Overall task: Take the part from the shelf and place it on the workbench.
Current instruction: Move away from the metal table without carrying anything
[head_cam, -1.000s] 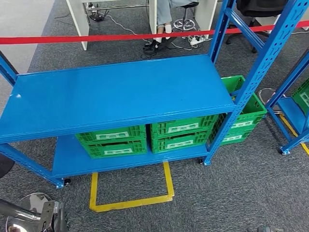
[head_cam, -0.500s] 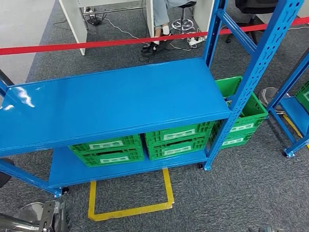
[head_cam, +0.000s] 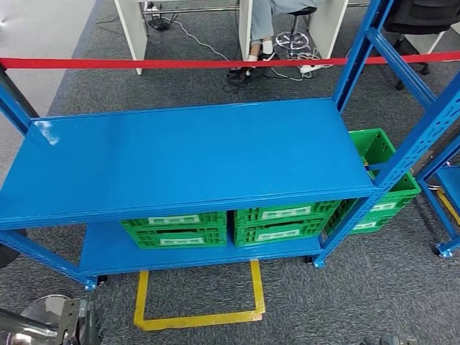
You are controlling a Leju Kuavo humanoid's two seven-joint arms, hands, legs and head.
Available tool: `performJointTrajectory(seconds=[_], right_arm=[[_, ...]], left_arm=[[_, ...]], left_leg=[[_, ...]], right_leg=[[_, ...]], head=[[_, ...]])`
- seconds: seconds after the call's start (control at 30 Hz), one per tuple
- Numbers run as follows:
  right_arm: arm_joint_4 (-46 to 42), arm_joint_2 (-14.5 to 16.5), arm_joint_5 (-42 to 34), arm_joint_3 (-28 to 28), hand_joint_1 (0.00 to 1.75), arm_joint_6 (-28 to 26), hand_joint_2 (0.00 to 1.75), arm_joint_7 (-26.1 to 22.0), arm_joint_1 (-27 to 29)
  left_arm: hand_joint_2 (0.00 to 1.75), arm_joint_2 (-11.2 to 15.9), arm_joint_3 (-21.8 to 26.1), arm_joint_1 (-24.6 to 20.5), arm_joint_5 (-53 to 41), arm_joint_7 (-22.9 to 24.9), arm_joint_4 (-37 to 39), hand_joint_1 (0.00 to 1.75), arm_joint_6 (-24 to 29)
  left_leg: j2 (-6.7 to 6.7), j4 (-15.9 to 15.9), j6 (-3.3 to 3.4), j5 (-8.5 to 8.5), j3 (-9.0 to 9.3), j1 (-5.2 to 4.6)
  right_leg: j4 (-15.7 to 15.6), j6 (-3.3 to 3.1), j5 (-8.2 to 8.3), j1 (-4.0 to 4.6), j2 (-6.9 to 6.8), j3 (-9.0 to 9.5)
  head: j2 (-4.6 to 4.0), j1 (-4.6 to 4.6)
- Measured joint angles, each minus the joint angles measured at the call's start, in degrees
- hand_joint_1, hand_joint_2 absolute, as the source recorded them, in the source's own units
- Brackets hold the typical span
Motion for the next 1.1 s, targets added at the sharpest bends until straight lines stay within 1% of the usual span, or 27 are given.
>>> performJointTrajectory(seconds=[0.03, 0.07, 0.1, 0.13, 0.17, 0.2, 0.23, 0.27, 0.3, 0.33, 0.37, 0.4, 0.43, 0.47, 0.5, 0.53, 0.57, 0.6, 0.63, 0.67, 0.73, 0.77, 0.9, 1.0, 1.1], right_arm=[[0.0, -0.04, 0.01, 0.02, 0.0, -0.01, 0.0, 0.0, 0.01], [0.02, -0.08, 0.01, 0.02, 0.0, -0.02, 0.0, 0.01, 0.0], [0.05, -0.1, 0.01, 0.0, 0.0, -0.03, 0.0, 0.0, 0.03], [0.09, -0.11, 0.03, 0.01, 0.0, -0.02, 0.0, 0.01, 0.06], [0.14, -0.12, 0.04, 0.02, 0.0, -0.02, 0.0, 0.0, 0.06], [0.16, -0.12, 0.04, 0.03, 0.0, -0.03, 0.0, -0.02, 0.04], [0.17, -0.12, 0.05, 0.1, 0.0, -0.03, 0.0, -0.03, -0.02], [0.17, -0.14, 0.04, 0.14, 0.0, -0.03, 0.0, -0.07, -0.09], [0.19, -0.16, 0.02, 0.17, 0.0, -0.03, 0.0, -0.11, -0.11], [0.22, -0.19, 0.02, 0.19, 0.0, -0.03, 0.0, -0.16, -0.08], [0.28, -0.21, 0.01, 0.18, 0.0, -0.06, 0.0, -0.22, -0.05], [0.38, -0.21, -0.07, 0.17, 0.0, -0.12, 0.0, -0.29, -0.04], [0.49, -0.21, -0.22, 0.19, 0.0, -0.21, 0.0, -0.37, -0.06], [0.6, -0.21, -0.44, 0.22, 0.0, -0.37, 0.44, -0.43, -0.11], [0.71, -0.21, -0.72, 0.26, 0.0, -0.56, 0.87, -0.48, -0.17], [0.8, -0.21, -1.04, 0.32, 0.0, -0.88, 1.31, -0.48, -0.25], [0.92, -0.21, -1.21, 0.41, 0.0, -1.39, 1.75, -0.5, -0.37], [1.15, -0.28, -1.07, 0.6, 0.0, -2.1, 1.75, -0.61, -0.6], [1.58, -0.43, -0.64, 0.91, 0.0, -3.0, 1.75, -0.8, -0.95], [2.25, -0.7, 0.04, 1.35, 0.0, -3.92, 1.31, -1.08, -1.39], [4.2, -1.41, 1.24, 2.53, 0.0, -5.34, 0.44, -1.58, -2.36], [5.34, -1.77, 1.54, 3.18, 0.0, -5.78, 0.0, -1.77, -2.79], [10.54, -3.01, 2.11, 5.89, 0.0, -6.94, 0.0, -2.29, -4.51], [14.43, -4.05, 2.35, 7.86, 0.0, -7.68, 0.0, -2.59, -5.63], [18.37, -5.02, 2.55, 9.78, 0.0, -8.39, 0.0, -2.88, -6.81]], left_arm=[[0.0, -0.01, 0.0, 0.0, 0.0, 0.0, 0.0, 0.0, 0.0], [0.0, -0.03, -0.01, -0.01, 0.0, 0.0, 0.0, 0.0, 0.0], [0.0, -0.05, -0.01, -0.06, 0.01, 0.0, 0.0, 0.0, 0.0], [0.0, -0.07, -0.01, -0.11, 0.01, 0.0, 0.0, 0.0, 0.0], [0.0, -0.09, -0.02, -0.11, 0.01, 0.0, 0.0, 0.0, 0.0], [0.0, -0.08, -0.02, -0.1, 0.01, 0.0, 0.0, 0.0, 0.0], [0.0, -0.06, -0.03, -0.01, 0.0, 0.0, -0.01, 0.0, -0.01], [0.0, -0.04, -0.04, 0.02, -0.01, -0.01, -0.01, 0.0, -0.02], [0.0, 0.0, -0.03, -0.06, -0.01, -0.01, -0.01, 0.0, -0.03], [0.0, 0.02, -0.02, -0.18, -0.02, -0.02, -0.01, 0.0, -0.03], [0.0, 0.04, -0.01, -0.29, -0.02, -0.02, 0.0, 0.0, -0.01], [0.44, 0.04, -0.01, -0.31, -0.02, -0.02, 0.0, 0.0, 0.02], [0.87, 0.03, -0.02, -0.22, -0.02, -0.02, 0.0, 0.0, 0.08], [1.31, 0.02, -0.02, -0.09, -0.02, -0.02, 0.0, 0.0, 0.16], [1.75, 0.01, -0.02, 0.0, -0.02, -0.02, 0.0, 0.0, 0.27], [1.75, 0.01, -0.01, 0.04, -0.04, -0.02, 0.0, 0.0, 0.38], [1.75, 0.03, 0.01, 0.05, -0.13, 0.06, 0.01, 0.0, 0.46], [1.75, 0.03, 0.08, 0.06, -0.35, 0.31, 0.06, 0.0, 0.49], [1.31, 0.01, 0.25, 0.07, -0.73, 0.73, 0.22, 0.0, 0.42], [0.87, -0.08, 0.57, 0.14, -1.27, 1.29, 0.57, 0.0, 0.25], [0.0, -0.39, 1.67, 0.47, -2.65, 2.39, 1.65, 0.0, -0.47], [0.0, -0.58, 2.32, 0.64, -3.41, 2.82, 2.28, 0.0, -0.96], [0.0, -1.46, 5.18, 0.76, -6.62, 4.27, 5.12, 0.0, -3.25], [0.0, -2.29, 7.36, 0.8, -8.92, 5.32, 7.56, 0.0, -4.92], [0.0, -3.06, 9.61, 0.83, -11.26, 6.33, 10.03, 0.0, -6.57]], left_leg=[[-0.57, 0.01, -0.12, -0.3, 0.42, 0.0], [-1.11, 0.07, -0.33, -0.63, 0.8, -0.05], [-1.64, 0.18, -0.56, -0.87, 0.95, -0.04], [-2.12, 0.25, -0.86, -0.98, 0.93, 0.02], [-2.6, 0.29, -1.19, -0.99, 0.81, 0.12], [-3.16, 0.28, -1.51, -0.97, 0.7, 0.21], [-3.2, 0.31, -1.83, -1.08, 0.68, 0.25], [-2.59, 0.85, -2.13, -1.55, 0.48, 0.19], [-1.52, 2.5, -2.48, -2.6, -0.24, 0.13], [-0.16, 5.39, -2.8, -4.17, -1.6, 0.19], [0.94, 9.23, -3.12, -5.95, -3.52, 0.29], [1.51, 13.13, -3.39, -7.42, -5.53, 0.49], [1.74, 15.8, -3.58, -8.0, -6.94, 0.69], [1.83, 16.41, -3.69, -7.39, -7.36, 0.84], [1.89, 14.61, -3.71, -5.63, -6.59, 0.95], [1.97, 11.01, -3.61, -3.25, -4.9, 1.0], [2.11, 6.99, -3.42, -1.3, -2.94, 0.95], [2.25, 3.41, -3.15, -0.09, -1.25, 0.84], [2.37, 1.17, -2.99, 0.41, -0.24, 0.78], [2.47, 0.18, -2.93, 0.3, 0.14, 0.71], [2.5, -0.23, -2.98, 0.31, 0.13, 0.67], [2.49, -0.23, -2.92, 0.26, 0.15, 0.62], [2.45, -0.22, -2.44, 0.04, 0.28, 0.5], [2.46, -0.21, -2.31, 0.05, 0.28, 0.45], [2.45, -0.18, -2.25, 0.04, 0.28, 0.4]], right_leg=[[-3.78, -0.13, 2.8, -0.03, 0.54, 1.32], [-7.61, -0.35, 5.11, -0.09, 1.63, 2.85], [-10.34, -0.59, 6.38, -0.15, 2.57, 4.1], [-11.83, -0.86, 6.82, -0.14, 3.29, 4.87], [-12.16, -1.12, 6.64, -0.07, 3.52, 5.21], [-12.39, -1.37, 6.68, -0.06, 3.09, 5.42], [-12.62, -1.66, 6.74, -0.13, 2.58, 5.59], [-12.91, -1.99, 6.77, -0.26, 2.06, 5.82], [-13.2, -2.31, 6.77, -0.42, 1.41, 6.1], [-13.38, -2.58, 6.69, -0.5, 0.79, 6.35], [-13.43, -2.77, 6.54, -0.5, 0.2, 6.51], [-13.43, -2.84, 6.4, -0.49, -0.35, 6.64], [-13.43, -2.85, 6.26, -0.49, -0.75, 6.76], [-13.42, -2.79, 6.13, -0.49, -1.07, 6.92], [-13.43, -2.7, 5.99, -0.49, -1.29, 7.16], [-13.43, -2.59, 5.84, -0.49, -1.46, 7.45], [-13.45, -2.45, 5.68, -0.47, -1.6, 7.55], [-13.4, -2.23, 5.51, -0.35, -1.65, 7.69], [-13.31, -2.05, 5.36, -0.19, -1.7, 7.69], [-13.26, -2.07, 5.3, -0.05, -1.67, 7.59], [-13.32, -2.2, 5.31, 0.05, -1.62, 7.49], [-13.5, -2.26, 5.36, 0.0, -1.63, 7.43], [-14.09, -1.74, 5.48, -0.08, -1.71, 7.68], [-14.23, -1.41, 5.6, -0.14, -1.68, 7.91], [-14.27, -1.22, 5.63, -0.18, -1.7, 8.03]], head=[[0.0, 0.02], [0.0, -0.03], [0.01, -0.1], [0.01, -0.15], [0.01, -0.22], [0.01, -0.23], [0.01, -0.22], [0.01, -0.38], [0.0, -0.55], [0.0, -0.71], [0.0, -0.88], [0.0, -0.9], [0.0, -0.9], [0.0, -0.91], [0.0, -0.91], [0.0, -0.91], [0.0, -0.9], [0.0, -0.9], [0.01, -0.89], [0.01, -0.82], [0.01, -0.71], [0.0, -0.67], [0.0, -0.68], [0.0, -0.68], [0.0, -0.69]])
